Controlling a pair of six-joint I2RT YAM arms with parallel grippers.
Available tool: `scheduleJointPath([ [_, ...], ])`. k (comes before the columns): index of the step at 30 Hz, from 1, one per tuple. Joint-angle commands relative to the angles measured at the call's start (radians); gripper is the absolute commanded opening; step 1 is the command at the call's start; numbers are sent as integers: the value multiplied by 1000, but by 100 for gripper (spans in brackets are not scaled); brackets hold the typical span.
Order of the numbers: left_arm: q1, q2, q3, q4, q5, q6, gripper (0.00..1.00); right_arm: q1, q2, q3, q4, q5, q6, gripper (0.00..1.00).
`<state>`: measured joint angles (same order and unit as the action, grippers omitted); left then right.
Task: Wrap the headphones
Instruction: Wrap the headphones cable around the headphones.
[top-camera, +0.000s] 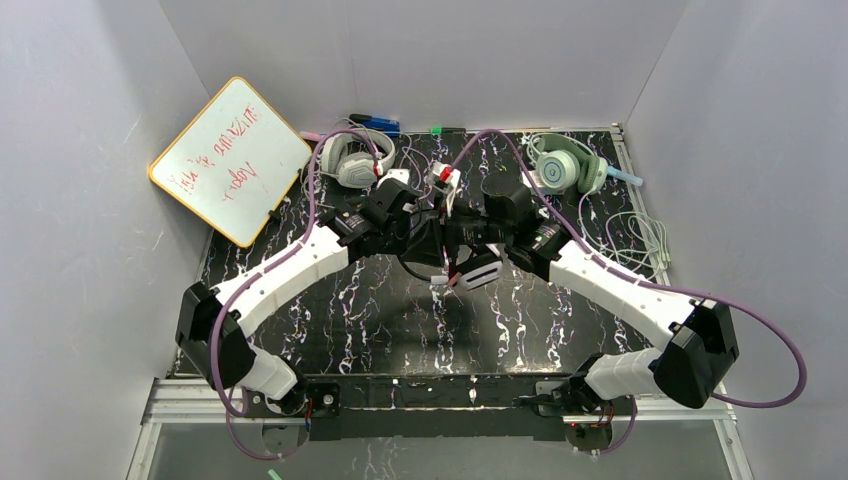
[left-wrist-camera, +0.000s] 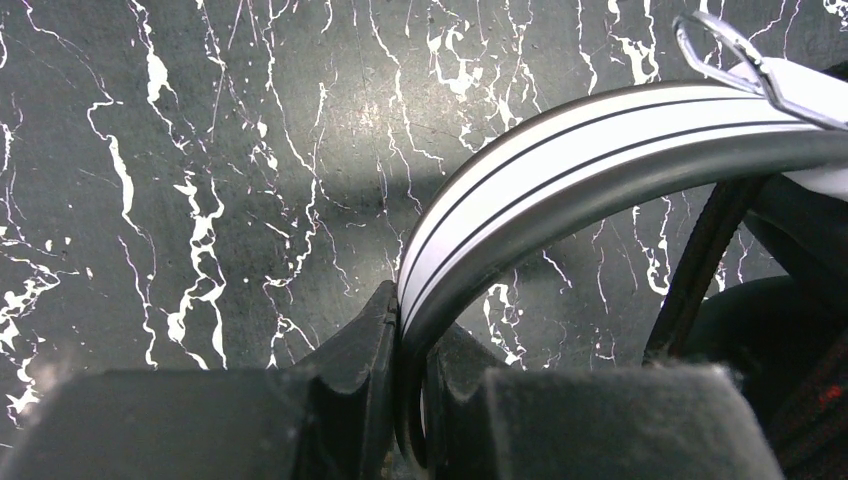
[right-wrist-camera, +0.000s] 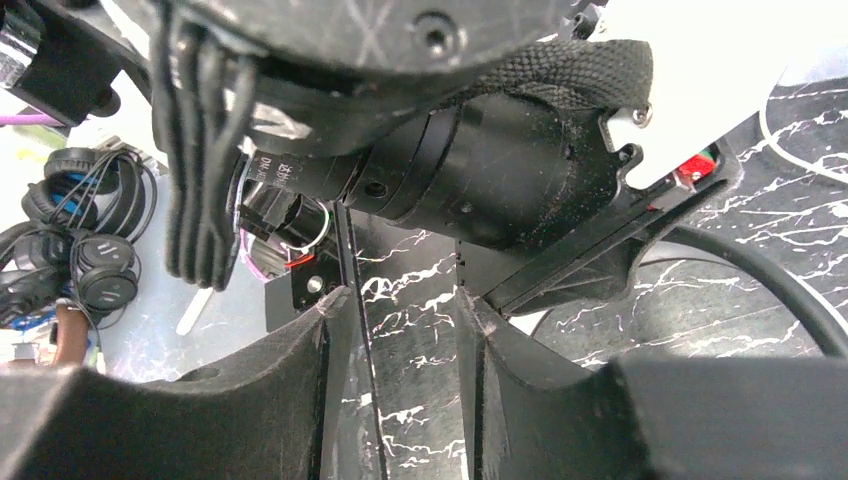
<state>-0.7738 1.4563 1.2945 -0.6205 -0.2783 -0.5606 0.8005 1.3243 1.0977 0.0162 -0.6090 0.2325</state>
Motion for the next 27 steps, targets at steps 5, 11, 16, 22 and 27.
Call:
scheduleJointPath([
  [5,-1,-148,-37,148,-4,-62,0,-16,-34,60,-190,186,78,52],
  [11,-2,-151,-61,164,-29,-54,0,-20,-63,166,-380,432,92,53],
  [16,-2,-152,-69,173,-25,-55,0,-29,-121,179,-408,461,101,56],
  [22,-1,-146,-73,177,-25,-58,0,-32,-152,181,-361,351,134,60],
  [27,-1,-147,-69,182,-34,-58,0,-32,-133,207,-358,323,176,60],
])
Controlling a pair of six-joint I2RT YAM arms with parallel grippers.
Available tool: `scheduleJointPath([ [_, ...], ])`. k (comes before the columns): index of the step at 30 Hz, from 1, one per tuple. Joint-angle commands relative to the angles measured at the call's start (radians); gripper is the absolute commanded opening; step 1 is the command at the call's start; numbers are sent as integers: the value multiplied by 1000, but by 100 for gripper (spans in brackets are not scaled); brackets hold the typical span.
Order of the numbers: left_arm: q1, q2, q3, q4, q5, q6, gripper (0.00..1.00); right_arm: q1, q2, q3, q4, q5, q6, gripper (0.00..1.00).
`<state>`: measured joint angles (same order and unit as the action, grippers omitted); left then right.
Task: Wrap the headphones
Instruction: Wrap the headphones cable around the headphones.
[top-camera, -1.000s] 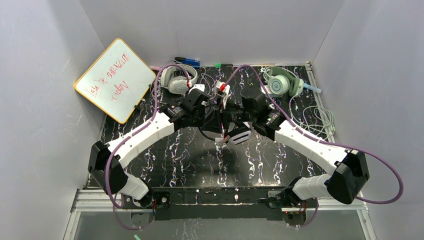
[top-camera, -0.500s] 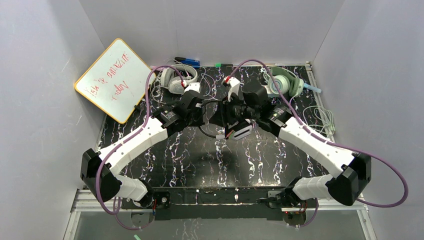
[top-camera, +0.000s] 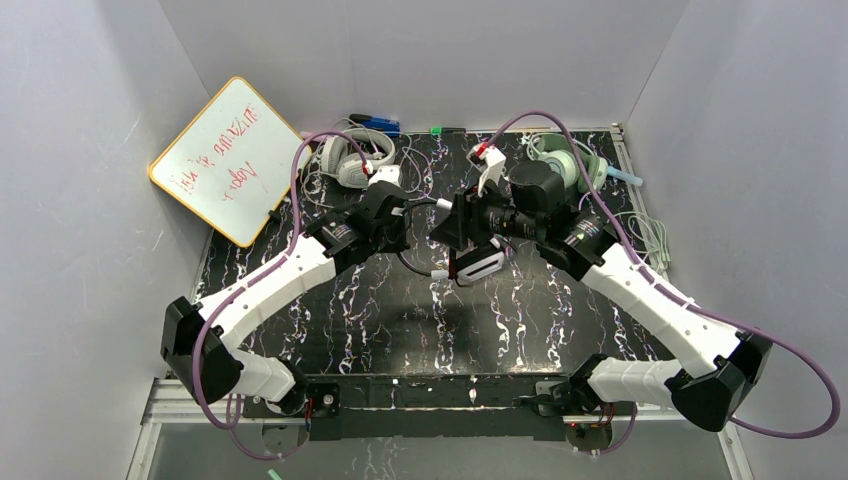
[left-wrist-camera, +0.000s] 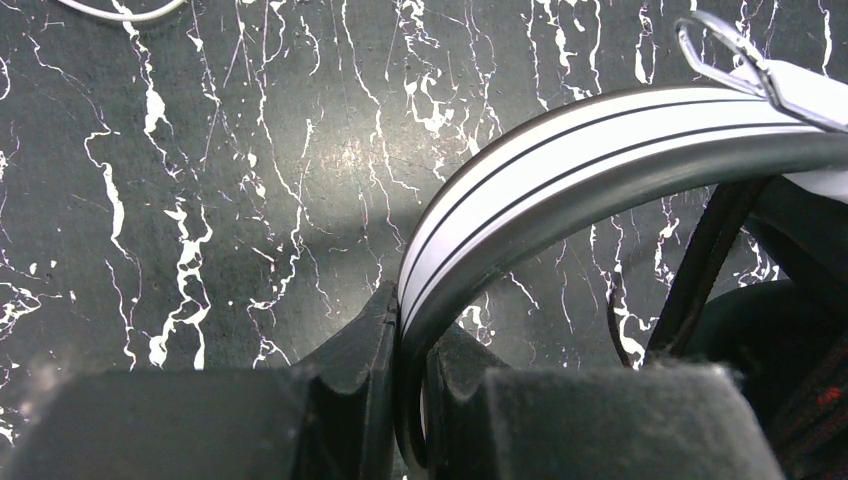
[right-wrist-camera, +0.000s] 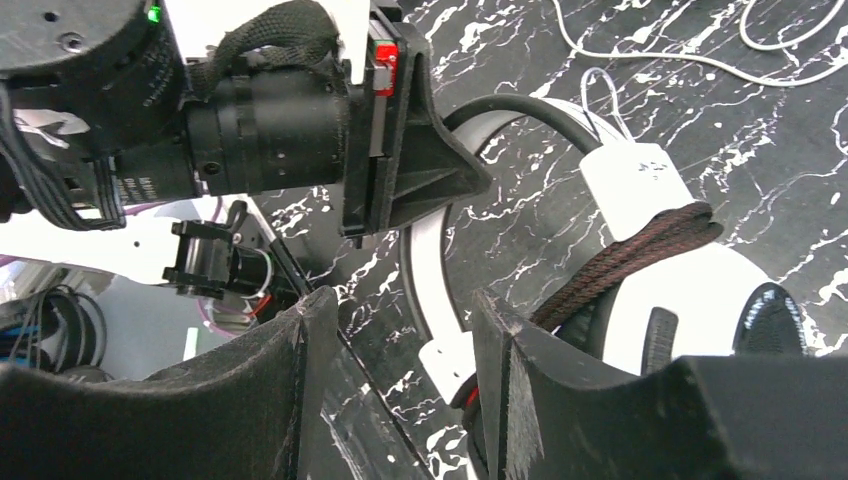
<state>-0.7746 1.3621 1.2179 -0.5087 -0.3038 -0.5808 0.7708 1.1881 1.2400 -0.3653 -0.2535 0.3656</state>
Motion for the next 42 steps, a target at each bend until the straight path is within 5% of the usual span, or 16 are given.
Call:
scheduleJointPath([
  [1,0,-54,8,70,-10,-36,0,-3,4,76,13,-11,45,60],
  [10,0,-68,-16,64,-6,-20,0,-104,-9,151,-187,227,61,59],
  [20,3,-81,39,-2,10,-82,0,-478,-151,-94,-357,285,319,60],
  [29,3,-132,-19,62,90,-89,0,-487,-129,-216,-809,502,742,79],
  [42,3,-173,-58,106,169,-63,0,-487,-187,-558,-752,492,928,77],
])
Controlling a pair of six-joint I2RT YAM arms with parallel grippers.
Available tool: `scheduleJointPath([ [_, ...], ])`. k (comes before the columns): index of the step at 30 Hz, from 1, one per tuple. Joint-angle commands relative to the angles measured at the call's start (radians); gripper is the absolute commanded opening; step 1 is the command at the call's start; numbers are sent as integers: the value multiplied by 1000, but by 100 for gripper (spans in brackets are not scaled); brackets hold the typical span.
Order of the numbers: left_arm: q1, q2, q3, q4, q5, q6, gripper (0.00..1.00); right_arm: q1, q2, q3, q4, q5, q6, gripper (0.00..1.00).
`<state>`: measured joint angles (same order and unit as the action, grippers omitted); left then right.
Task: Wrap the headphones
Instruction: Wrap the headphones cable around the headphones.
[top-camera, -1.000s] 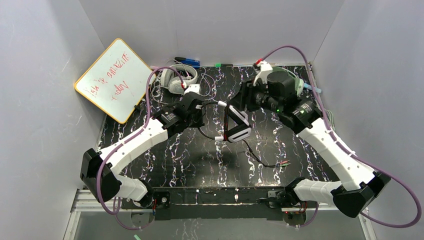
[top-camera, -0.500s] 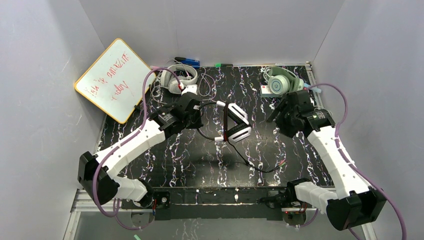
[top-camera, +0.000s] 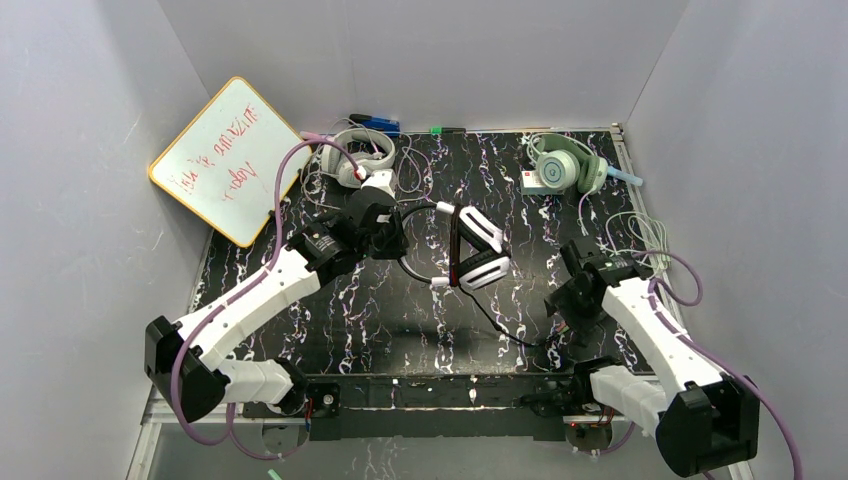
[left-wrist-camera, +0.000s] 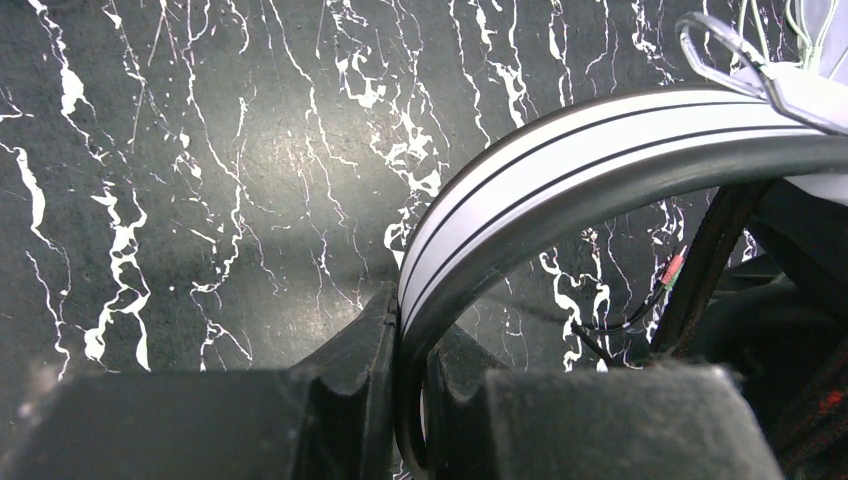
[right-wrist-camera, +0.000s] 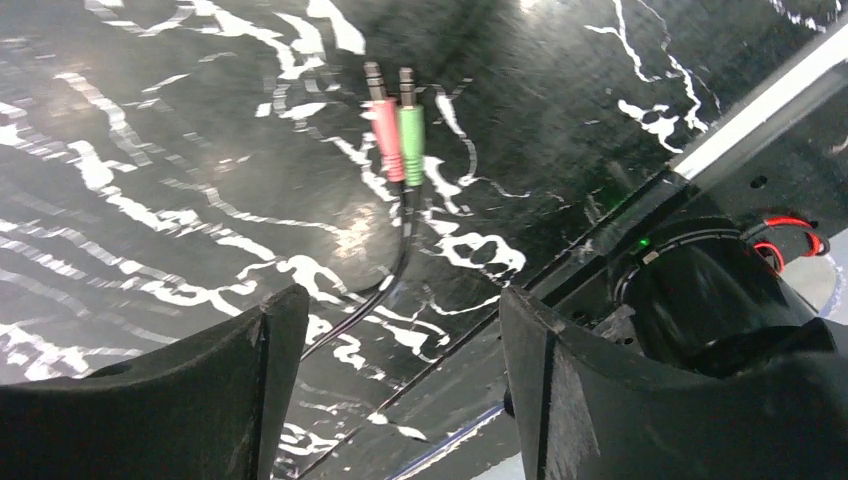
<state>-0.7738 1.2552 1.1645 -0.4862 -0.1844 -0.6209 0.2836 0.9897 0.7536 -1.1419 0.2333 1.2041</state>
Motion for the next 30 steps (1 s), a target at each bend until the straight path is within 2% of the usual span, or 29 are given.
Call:
scheduleJointPath([
  [1,2,-69,-7,86,53,-23,0,-1,14,-92,38,0,100,76],
  [7,1,-83,-4,84,64,-20,0,2,36,-96,32,26,131,74],
  [12,2,-91,32,64,88,-22,0,11,19,-114,118,-77,140,65],
  [17,2,-87,69,32,98,-20,0,34,41,-124,156,-106,180,67],
  [30,4,-94,94,27,165,-48,0,289,141,-179,189,-92,435,68],
])
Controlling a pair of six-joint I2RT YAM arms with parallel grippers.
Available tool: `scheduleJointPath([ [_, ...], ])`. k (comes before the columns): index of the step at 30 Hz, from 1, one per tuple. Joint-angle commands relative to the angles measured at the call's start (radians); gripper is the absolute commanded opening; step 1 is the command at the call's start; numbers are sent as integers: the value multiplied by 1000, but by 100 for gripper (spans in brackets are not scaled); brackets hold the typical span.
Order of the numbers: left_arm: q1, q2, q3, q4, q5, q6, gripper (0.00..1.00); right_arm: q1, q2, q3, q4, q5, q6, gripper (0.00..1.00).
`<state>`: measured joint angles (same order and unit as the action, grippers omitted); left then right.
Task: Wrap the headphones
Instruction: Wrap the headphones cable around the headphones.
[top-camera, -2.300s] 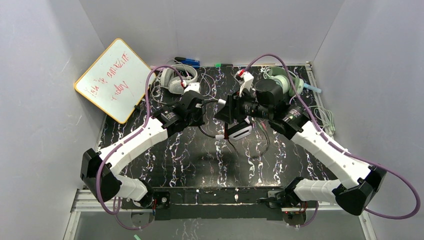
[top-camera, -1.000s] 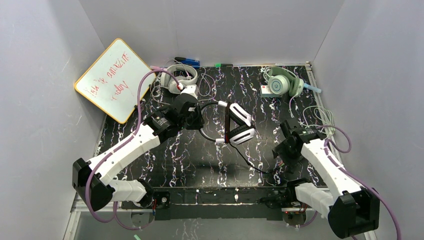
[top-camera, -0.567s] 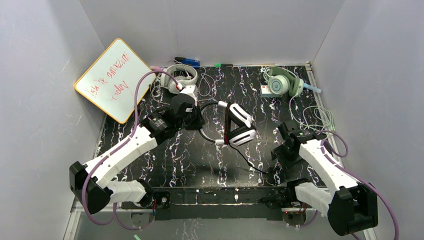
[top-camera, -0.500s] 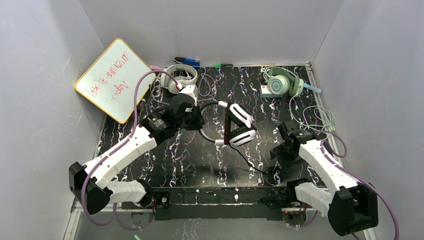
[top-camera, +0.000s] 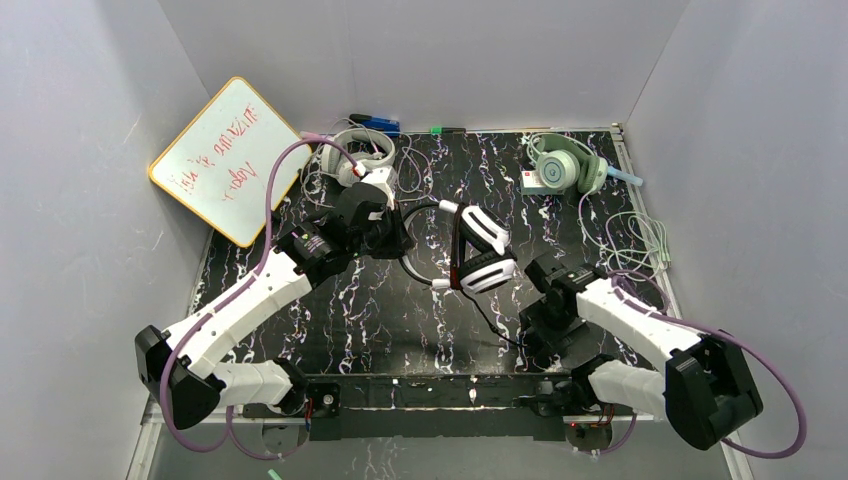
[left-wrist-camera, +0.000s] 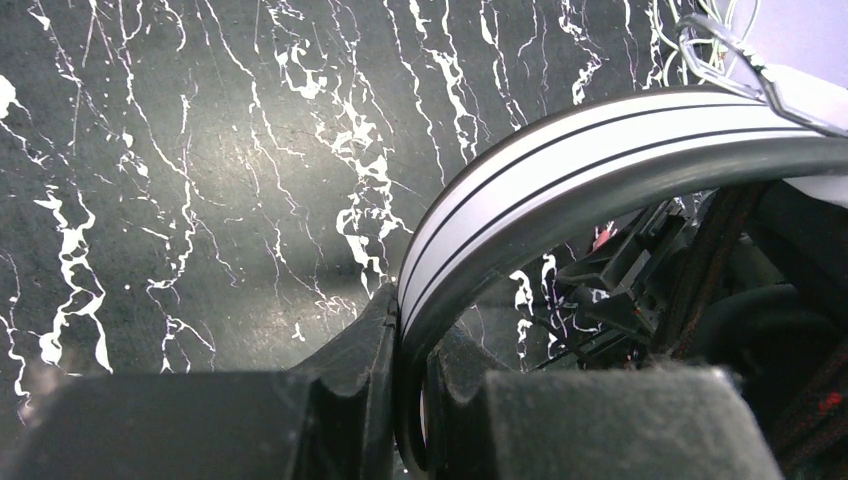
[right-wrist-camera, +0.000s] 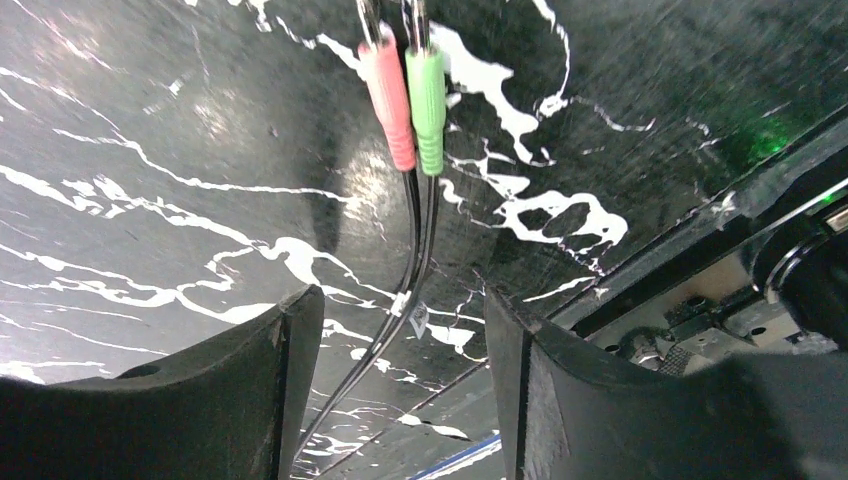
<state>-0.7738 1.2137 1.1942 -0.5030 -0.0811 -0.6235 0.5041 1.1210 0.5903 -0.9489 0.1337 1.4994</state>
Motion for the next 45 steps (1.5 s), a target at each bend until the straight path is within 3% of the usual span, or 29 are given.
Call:
scheduleJointPath([
  [1,4,-51,66,44,66,-49,0,86,12,-21,-2,7,160,68],
  [9,5,-57,77,47,113,-59,0,167,62,-74,39,34,269,58],
  [11,7,-59,79,47,123,-60,0,179,80,-91,67,29,286,47],
  [13,8,-60,81,45,135,-61,0,190,92,-109,100,20,304,25],
  [15,11,-61,81,46,152,-62,0,192,83,-117,113,24,322,19],
  [17,13,-63,84,44,169,-60,0,191,47,-98,107,84,307,1],
  [20,13,-63,90,48,230,-32,0,191,-30,-36,133,200,243,1],
  [23,13,-67,94,54,308,11,0,156,-84,22,266,254,73,1],
  [27,13,-91,98,41,333,55,0,21,-6,187,273,249,-101,1],
  [33,13,-118,88,2,406,117,0,-228,188,405,415,-9,-426,1],
  [39,11,-89,29,-68,257,211,0,-248,334,729,481,-115,-610,1],
  [45,11,2,-6,-69,186,241,0,-247,282,783,747,-381,-754,1],
])
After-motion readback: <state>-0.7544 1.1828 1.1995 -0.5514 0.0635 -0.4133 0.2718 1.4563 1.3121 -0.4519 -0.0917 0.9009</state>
